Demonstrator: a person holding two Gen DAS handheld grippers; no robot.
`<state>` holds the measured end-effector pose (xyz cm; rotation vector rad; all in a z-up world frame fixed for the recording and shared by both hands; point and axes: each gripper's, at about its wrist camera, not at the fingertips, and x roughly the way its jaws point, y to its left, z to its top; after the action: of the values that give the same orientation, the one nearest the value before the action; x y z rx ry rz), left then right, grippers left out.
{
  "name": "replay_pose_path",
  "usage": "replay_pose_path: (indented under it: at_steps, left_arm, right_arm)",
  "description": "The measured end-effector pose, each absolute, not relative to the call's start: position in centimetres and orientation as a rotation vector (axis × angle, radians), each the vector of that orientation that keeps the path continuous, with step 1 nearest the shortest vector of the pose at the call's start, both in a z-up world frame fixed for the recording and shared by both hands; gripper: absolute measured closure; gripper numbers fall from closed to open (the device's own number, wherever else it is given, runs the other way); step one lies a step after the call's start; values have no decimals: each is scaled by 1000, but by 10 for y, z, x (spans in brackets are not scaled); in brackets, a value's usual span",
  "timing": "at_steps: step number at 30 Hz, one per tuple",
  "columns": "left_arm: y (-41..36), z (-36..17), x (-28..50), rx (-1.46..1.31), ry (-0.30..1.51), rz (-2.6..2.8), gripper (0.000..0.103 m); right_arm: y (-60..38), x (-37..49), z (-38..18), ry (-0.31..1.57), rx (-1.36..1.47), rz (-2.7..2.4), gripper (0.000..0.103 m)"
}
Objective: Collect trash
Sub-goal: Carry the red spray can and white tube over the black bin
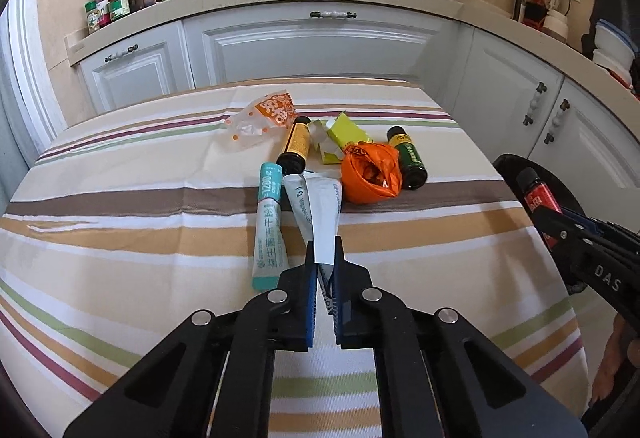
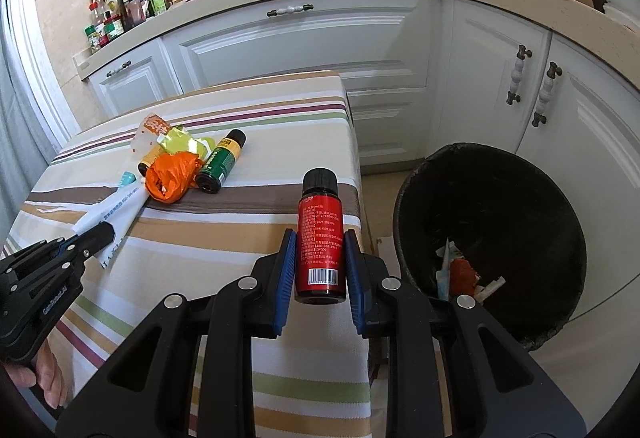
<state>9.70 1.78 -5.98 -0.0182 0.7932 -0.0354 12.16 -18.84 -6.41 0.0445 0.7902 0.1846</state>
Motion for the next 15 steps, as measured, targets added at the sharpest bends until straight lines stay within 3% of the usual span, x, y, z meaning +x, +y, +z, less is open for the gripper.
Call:
replay_pose_path:
  at_steps: [15]
  left_arm:
    - [13,-24,75,-17,664,-49,97]
  right_arm:
    - [-194,101,-43,728,43,161,80]
